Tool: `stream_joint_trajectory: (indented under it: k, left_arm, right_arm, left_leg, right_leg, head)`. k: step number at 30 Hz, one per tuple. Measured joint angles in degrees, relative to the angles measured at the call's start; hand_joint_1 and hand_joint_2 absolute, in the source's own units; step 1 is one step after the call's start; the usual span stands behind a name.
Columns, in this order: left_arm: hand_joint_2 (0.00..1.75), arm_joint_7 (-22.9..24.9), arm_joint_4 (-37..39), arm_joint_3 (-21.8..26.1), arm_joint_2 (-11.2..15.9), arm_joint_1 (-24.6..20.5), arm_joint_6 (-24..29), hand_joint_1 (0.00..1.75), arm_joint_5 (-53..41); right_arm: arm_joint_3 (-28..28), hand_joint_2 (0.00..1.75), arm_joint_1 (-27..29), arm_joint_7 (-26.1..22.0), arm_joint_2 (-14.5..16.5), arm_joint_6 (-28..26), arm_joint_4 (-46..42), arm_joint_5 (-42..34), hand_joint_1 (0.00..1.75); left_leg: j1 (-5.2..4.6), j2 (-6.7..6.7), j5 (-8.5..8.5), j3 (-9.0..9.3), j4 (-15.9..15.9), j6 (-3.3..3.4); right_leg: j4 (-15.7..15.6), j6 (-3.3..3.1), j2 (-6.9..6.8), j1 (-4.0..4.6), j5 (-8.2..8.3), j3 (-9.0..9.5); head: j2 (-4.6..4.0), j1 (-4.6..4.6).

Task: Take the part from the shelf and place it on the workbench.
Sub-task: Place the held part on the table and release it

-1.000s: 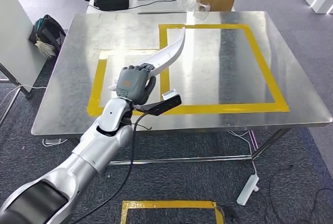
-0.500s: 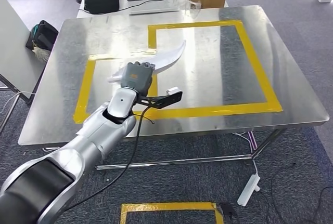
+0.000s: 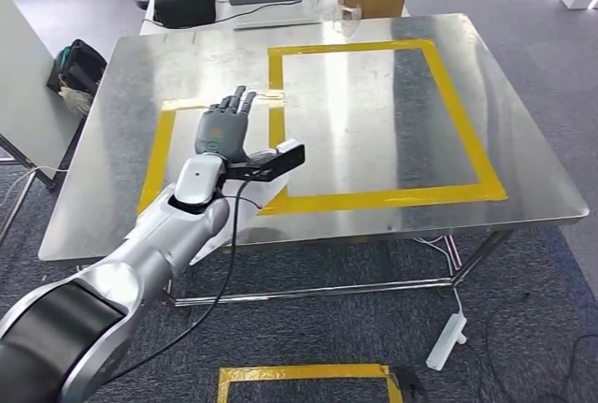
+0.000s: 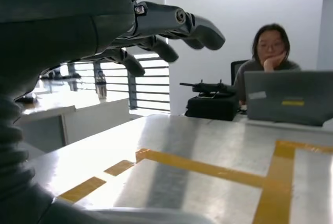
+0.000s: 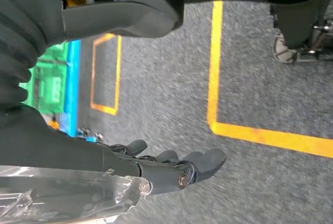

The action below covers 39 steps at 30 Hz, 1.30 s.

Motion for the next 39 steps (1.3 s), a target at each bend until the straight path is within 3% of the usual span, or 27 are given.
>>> stream_joint_trajectory:
  k: [1, 3, 5, 6, 7, 8, 9, 10, 11, 13, 15, 18, 20, 21, 22, 24, 25, 26, 28, 30, 32, 34, 35, 36, 37, 39]
  left_arm:
    - [0.00, -2.2, -1.1, 1.1, 0.1, 0.8, 1.8, 0.00, 2.0]
    - [0.00, -6.7, -4.6, 3.5, 0.5, 3.5, 4.3, 0.00, 6.3]
    - [0.00, -9.8, -9.1, 5.5, 1.2, 7.3, 5.2, 0.00, 9.6]
    - [0.00, -10.8, -11.2, 6.2, 1.6, 9.2, 5.5, 0.00, 10.7]
    - [0.00, -11.7, -13.1, 6.8, 1.9, 10.8, 5.9, 0.00, 11.8]
    - [0.00, -12.6, -15.1, 7.4, 2.3, 12.3, 6.4, 0.00, 13.0]
    - [0.00, -13.6, -17.3, 7.9, 2.8, 13.7, 7.0, 0.00, 14.3]
    - [0.00, -14.7, -19.6, 8.5, 3.2, 15.1, 7.7, 0.00, 15.6]
    - [0.00, -15.6, -21.9, 9.1, 3.7, 16.5, 8.5, 0.00, 16.7]
    - [0.00, -17.1, -25.9, 9.9, 4.7, 19.4, 9.5, 0.00, 18.5]
    - [0.00, -17.8, -29.1, 10.6, 5.5, 22.0, 10.0, 0.00, 19.4]
    - [0.00, -18.2, -32.4, 11.2, 6.3, 24.2, 10.1, 0.00, 19.9]
    - [0.00, -18.7, -34.1, 11.7, 6.7, 25.4, 10.2, 0.00, 21.0]
    - [0.00, -19.0, -35.0, 12.0, 6.9, 26.1, 10.4, 0.00, 21.7]
    - [0.00, -19.4, -36.1, 12.3, 7.0, 26.8, 10.6, 0.00, 22.4]
    - [0.00, -20.0, -38.2, 12.9, 7.4, 28.0, 10.9, 0.00, 23.2]
    - [0.00, -20.2, -39.2, 13.2, 7.5, 28.5, 10.9, 0.00, 23.3]
    - [0.00, -20.4, -39.9, 13.4, 7.6, 28.8, 11.0, 0.00, 23.5]
    - [0.00, -20.5, -40.9, 13.7, 7.8, 29.5, 11.1, 0.00, 23.7]
    - [0.00, -20.7, -41.7, 13.9, 7.9, 30.4, 11.3, 0.00, 24.3]
    - [0.00, -21.5, -43.1, 14.6, 8.0, 31.7, 11.9, 0.00, 25.8]
    - [0.00, -22.9, -44.6, 15.6, 8.1, 33.7, 12.8, 0.00, 27.9]
    - [0.00, -23.6, -45.1, 16.2, 8.1, 34.7, 13.1, 0.00, 28.9]
    - [0.00, -24.2, -45.6, 16.8, 8.1, 35.8, 13.5, 0.00, 30.0]
    - [0.00, -25.0, -46.1, 17.4, 8.1, 36.6, 13.7, 0.00, 31.3]
    - [0.00, -27.0, -46.9, 18.8, 8.0, 38.0, 13.6, 0.00, 35.5]
  right_arm:
    - [0.0, 0.00, 0.2, 0.0, 0.0, -0.4, 0.0, -0.4, 0.00]
    - [0.0, 0.00, 0.9, 0.0, -0.1, -0.9, 0.3, -1.2, 0.00]
    - [-0.1, 0.00, 1.8, 0.0, -0.2, -1.3, 0.6, -1.7, 0.00]
    - [-0.1, 0.00, 2.1, 0.0, -0.2, -1.4, 0.7, -1.9, 0.00]
    - [-0.2, 0.00, 2.4, 0.0, -0.3, -1.5, 0.7, -2.1, 0.00]
    - [-0.2, 0.00, 2.5, 0.1, -0.4, -1.7, 0.8, -2.2, 0.00]
    - [-0.3, 0.00, 2.5, 0.1, -0.2, -1.8, 1.0, -2.4, 0.00]
    - [-0.4, 0.00, 2.5, 0.0, -0.2, -1.9, 1.1, -2.5, 0.00]
    - [-0.5, 0.00, 2.5, -0.2, -0.2, -2.1, 1.3, -2.7, 0.00]
    - [-0.8, 0.00, 2.8, -0.6, -0.4, -2.4, 1.5, -2.9, 0.00]
    - [-1.1, 0.00, 3.1, -0.7, -0.4, -2.5, 1.6, -3.0, 0.00]
    - [-1.3, 0.00, 3.3, -0.5, -0.4, -2.6, 1.6, -3.1, 0.00]
    - [-1.5, 0.00, 3.4, -0.5, -0.4, -2.7, 1.7, -3.1, 0.00]
    - [-1.6, 0.00, 3.4, -0.5, -0.4, -2.8, 1.7, -3.2, 0.00]
    - [-1.7, 0.00, 3.4, -0.5, -0.4, -2.9, 1.7, -3.3, 0.00]
    - [-1.8, 0.00, 3.4, -0.5, -0.4, -3.0, 1.8, -3.4, 0.00]
    - [-1.9, 0.00, 3.5, -0.5, -0.4, -3.1, 1.8, -3.4, 0.00]
    - [-2.0, 0.00, 3.5, -0.5, -0.4, -3.1, 1.8, -3.5, 0.00]
    - [-2.1, 0.00, 3.7, -0.6, -0.4, -3.1, 1.8, -3.5, 0.00]
    - [-2.4, 0.00, 3.8, -0.6, -0.4, -3.1, 1.9, -3.6, 0.00]
    - [-2.9, 0.00, 4.1, -0.7, -0.5, -2.9, 1.9, -4.0, 0.00]
    - [-3.3, 0.00, 4.4, -0.7, -0.5, -2.3, 1.9, -4.4, 0.00]
    - [-3.5, 0.00, 4.6, -0.7, -0.5, -2.1, 2.0, -4.4, 0.00]
    - [-3.7, 0.00, 4.8, -0.7, -0.5, -1.9, 2.0, -4.4, 0.00]
    - [-3.9, 0.00, 4.9, -0.6, -0.5, -1.8, 2.1, -4.4, 0.00]
    - [-4.2, 0.00, 5.1, -0.6, -0.8, -1.3, 2.2, -4.1, 0.00]
  left_leg:
    - [0.33, 0.15, 0.58, 0.54, -1.1, 0.24]
    - [0.68, 0.34, 0.77, 0.81, -1.6, 0.18]
    - [1.21, 0.43, 0.49, 0.86, -1.4, -0.37]
    - [1.62, 0.46, 0.25, 0.85, -1.1, -0.85]
    - [2.14, 0.44, -0.10, 0.79, -0.6, -1.50]
    - [2.62, 0.41, -0.58, 0.63, 0.1, -2.33]
    - [2.94, 0.33, -1.14, 0.25, 1.0, -3.17]
    - [2.99, 0.26, -1.70, -0.16, 2.0, -3.97]
    - [2.89, 0.19, -2.11, -0.63, 2.8, -4.57]
    - [2.72, 0.13, -2.54, -1.21, 3.8, -5.27]
    - [2.85, 0.13, -4.25, -2.14, 5.4, -5.33]
    - [2.07, 0.14, -10.60, -6.32, 14.9, -4.32]
    - [1.08, 0.12, -12.43, -8.11, 20.0, -3.19]
    - [0.53, 0.10, -11.87, -7.75, 20.0, -2.37]
    - [-0.09, 0.06, -10.54, -6.38, 17.9, -1.37]
    - [-1.54, -0.15, -7.95, -2.09, 10.8, 0.91]
    - [-2.09, -0.21, -6.90, -0.40, 7.7, 1.54]
    - [-2.48, -0.27, -6.10, 0.53, 5.7, 1.78]
    - [-2.58, -0.25, -4.47, 0.42, 4.2, 1.42]
    - [-2.26, -0.16, -3.02, -0.06, 3.0, 1.51]
    - [-1.92, -0.06, -1.74, -0.79, 2.3, 1.91]
    - [-1.95, 0.07, -1.06, -1.62, 2.2, 2.22]
    - [-2.03, 0.15, -0.89, -1.89, 2.3, 2.27]
    - [-2.14, 0.07, -0.77, -2.07, 2.4, 2.30]
    - [-2.29, -0.10, -0.68, -2.17, 2.4, 2.32]
    - [-2.42, -0.70, -0.53, -2.34, 2.5, 2.29]
  right_leg:
    - [1.7, 0.25, -0.01, 0.02, -1.18, -0.79]
    - [8.2, 0.98, -0.07, -0.42, -4.35, -3.36]
    - [12.7, 2.00, -0.17, -1.13, -5.49, -5.08]
    - [12.2, 2.59, -0.25, -1.53, -4.64, -4.57]
    - [9.6, 3.31, -0.45, -2.00, -3.08, -3.00]
    - [6.4, 4.28, -0.67, -2.31, -2.29, -1.13]
    - [4.3, 4.80, -0.71, -2.49, -1.70, 0.36]
    - [3.2, 4.81, -0.64, -2.70, -1.83, 1.18]
    - [3.5, 4.19, -0.35, -2.70, -2.69, 1.17]
    - [5.0, 2.11, 0.10, -2.81, -3.45, 0.27]
    - [5.4, 0.72, 0.19, -2.44, -3.60, -0.53]
    - [4.7, -0.82, 0.12, -1.50, -2.59, -1.24]
    - [4.3, -1.44, 0.11, -0.65, -1.78, -1.77]
    - [4.2, -1.71, 0.15, -0.20, -1.40, -2.09]
    - [4.1, -1.95, 0.23, 0.24, -0.97, -2.45]
    - [3.8, -2.21, 0.38, 0.90, 0.00, -3.09]
    - [3.4, -2.18, 0.39, 1.10, 0.65, -3.24]
    - [2.8, -2.07, 0.35, 1.18, 1.40, -3.26]
    - [1.2, -1.69, 0.27, 1.23, 3.15, -3.13]
    - [0.7, -1.02, 0.22, 1.36, 3.00, -3.64]
    - [4.8, -0.25, 0.09, 1.40, -1.21, -5.14]
    - [12.5, 0.16, -0.07, 1.26, -6.03, -6.80]
    - [15.2, 0.19, -0.12, 1.21, -7.09, -6.90]
    - [15.9, 0.11, -0.15, 1.21, -7.12, -6.04]
    - [14.3, -0.12, -0.08, 1.26, -6.28, -4.16]
    - [6.9, -1.37, 1.25, 1.38, -4.39, 1.47]
  head:
    - [0.00, 0.02]
    - [0.00, 0.19]
    - [0.00, 0.17]
    - [0.00, 0.16]
    - [0.00, 0.18]
    - [0.00, 0.21]
    - [0.00, 0.51]
    - [0.00, 0.61]
    - [0.00, 0.61]
    - [0.00, 0.12]
    - [0.00, -0.42]
    - [0.00, -0.77]
    - [0.00, -0.79]
    - [0.00, -0.81]
    - [0.00, -0.83]
    - [0.00, -0.84]
    - [0.00, -0.81]
    - [0.00, -0.81]
    - [0.00, -0.84]
    - [0.00, -0.81]
    - [0.00, -0.66]
    - [0.00, -0.56]
    - [0.00, -0.56]
    - [0.00, -0.57]
    - [0.00, -0.57]
    - [0.00, -0.65]
